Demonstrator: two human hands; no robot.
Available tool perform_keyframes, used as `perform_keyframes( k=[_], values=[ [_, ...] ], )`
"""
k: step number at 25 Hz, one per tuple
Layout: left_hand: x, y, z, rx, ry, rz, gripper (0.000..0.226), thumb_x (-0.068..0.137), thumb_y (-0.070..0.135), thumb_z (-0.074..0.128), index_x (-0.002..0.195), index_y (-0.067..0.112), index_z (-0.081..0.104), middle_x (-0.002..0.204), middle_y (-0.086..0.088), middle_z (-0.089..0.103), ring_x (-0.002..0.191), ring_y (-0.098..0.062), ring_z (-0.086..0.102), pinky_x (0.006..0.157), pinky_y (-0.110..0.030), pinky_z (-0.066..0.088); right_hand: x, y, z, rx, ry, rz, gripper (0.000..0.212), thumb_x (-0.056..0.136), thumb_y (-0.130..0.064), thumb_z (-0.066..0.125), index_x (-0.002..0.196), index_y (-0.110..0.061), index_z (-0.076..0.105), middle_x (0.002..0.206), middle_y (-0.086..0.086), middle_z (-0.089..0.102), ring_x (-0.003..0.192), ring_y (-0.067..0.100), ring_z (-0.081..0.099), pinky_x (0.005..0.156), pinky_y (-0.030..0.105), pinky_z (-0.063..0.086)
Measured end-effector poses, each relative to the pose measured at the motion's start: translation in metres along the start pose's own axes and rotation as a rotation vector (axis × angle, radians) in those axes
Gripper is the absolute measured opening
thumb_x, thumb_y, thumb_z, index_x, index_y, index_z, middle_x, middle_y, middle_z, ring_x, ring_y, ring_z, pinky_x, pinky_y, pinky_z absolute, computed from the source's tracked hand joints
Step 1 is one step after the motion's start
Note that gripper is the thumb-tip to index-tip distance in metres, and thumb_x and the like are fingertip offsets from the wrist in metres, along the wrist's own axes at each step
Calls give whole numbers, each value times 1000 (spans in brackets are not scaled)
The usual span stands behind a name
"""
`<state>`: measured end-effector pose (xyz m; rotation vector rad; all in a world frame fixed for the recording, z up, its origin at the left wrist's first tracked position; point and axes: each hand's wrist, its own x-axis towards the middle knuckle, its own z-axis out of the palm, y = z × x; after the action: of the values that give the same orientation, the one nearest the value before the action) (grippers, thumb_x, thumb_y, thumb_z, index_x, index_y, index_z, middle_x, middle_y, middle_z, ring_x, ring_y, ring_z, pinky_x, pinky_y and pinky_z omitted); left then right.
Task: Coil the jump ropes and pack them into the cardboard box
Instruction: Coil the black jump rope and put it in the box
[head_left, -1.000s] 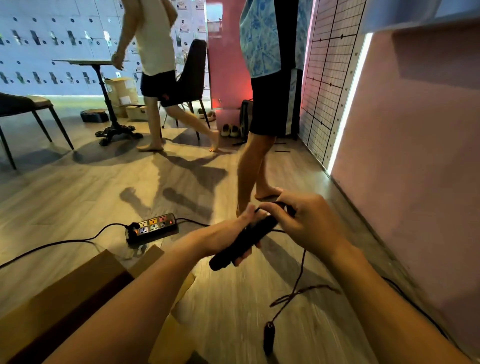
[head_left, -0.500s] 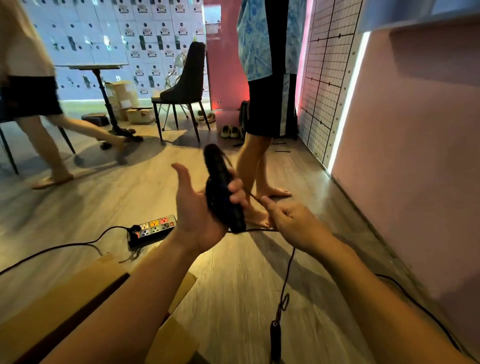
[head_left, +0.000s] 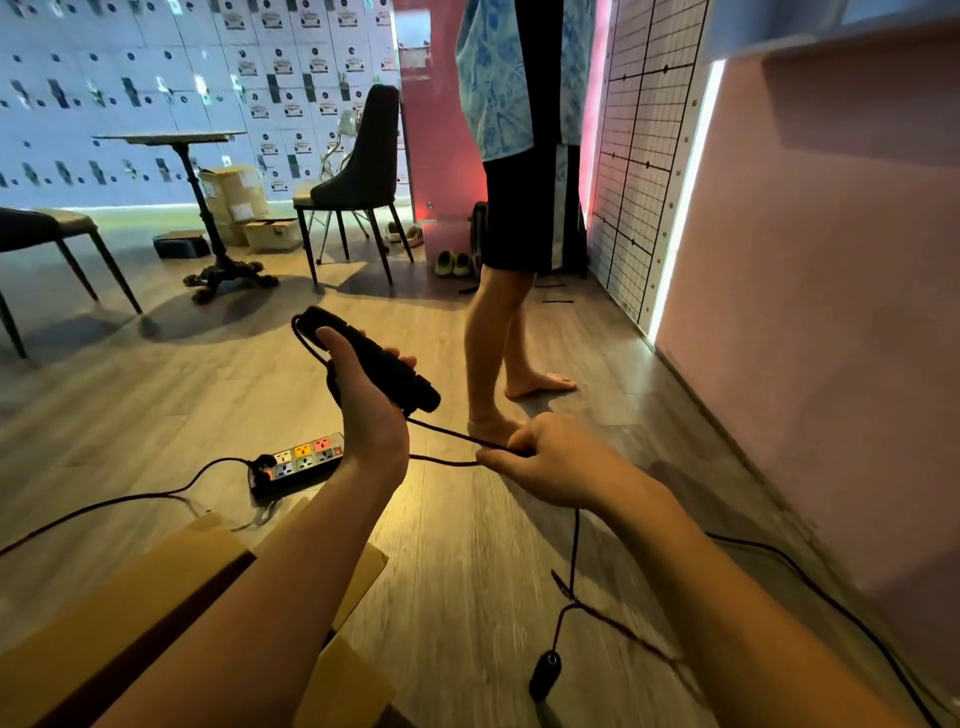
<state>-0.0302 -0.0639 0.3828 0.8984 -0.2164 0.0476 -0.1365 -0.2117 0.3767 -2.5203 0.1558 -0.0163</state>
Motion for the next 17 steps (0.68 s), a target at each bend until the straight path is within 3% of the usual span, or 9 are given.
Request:
perform_keyframes(
  k=[3,4,6,9,12,17],
  values=[
    [4,-2,-7,606,-30,175,45,99,59,31,85,22,52,77,1,58,78,-21,60,80,-42,48,-2,0,-3,-122,163,48,33,92,-51,61,85,-21,74,61,-13,52,54,3,50,52,20,35],
    [3,-3,-10,851,-79,153,52,97,64,29,83,20,54,76,-3,61,75,-23,62,74,-39,48,-3,0,-5,-178,277,38,28,91,-47,63,84,-22,74,62,-13,53,55,4,52,52,21,37],
    [-4,-8,-13,1154,-268,-73,77,91,74,20,83,10,60,73,-10,65,65,-24,64,69,-39,52,-5,2,-9,-221,456,10,22,88,-39,67,75,-21,71,64,-9,59,60,10,57,55,27,47],
    [-17,-9,-13,1161,-637,-498,96,82,83,13,94,1,62,70,-9,62,56,-21,62,63,-36,55,-8,9,-16,-172,531,2,16,81,-28,69,69,-19,68,65,-7,59,63,13,56,54,27,45],
    [-27,-3,-4,988,-937,-805,92,85,81,11,93,4,60,69,-6,59,58,-18,58,61,-31,52,-11,12,-20,-128,552,24,15,78,-18,70,65,-16,64,61,-9,51,58,13,51,51,23,33],
    [-43,8,10,781,-1207,-1020,83,84,84,23,80,10,60,64,-3,54,52,-15,52,56,-27,46,-8,25,-25,-77,579,100,24,77,-10,70,59,-20,56,61,-2,56,62,23,58,53,35,47]
  ],
)
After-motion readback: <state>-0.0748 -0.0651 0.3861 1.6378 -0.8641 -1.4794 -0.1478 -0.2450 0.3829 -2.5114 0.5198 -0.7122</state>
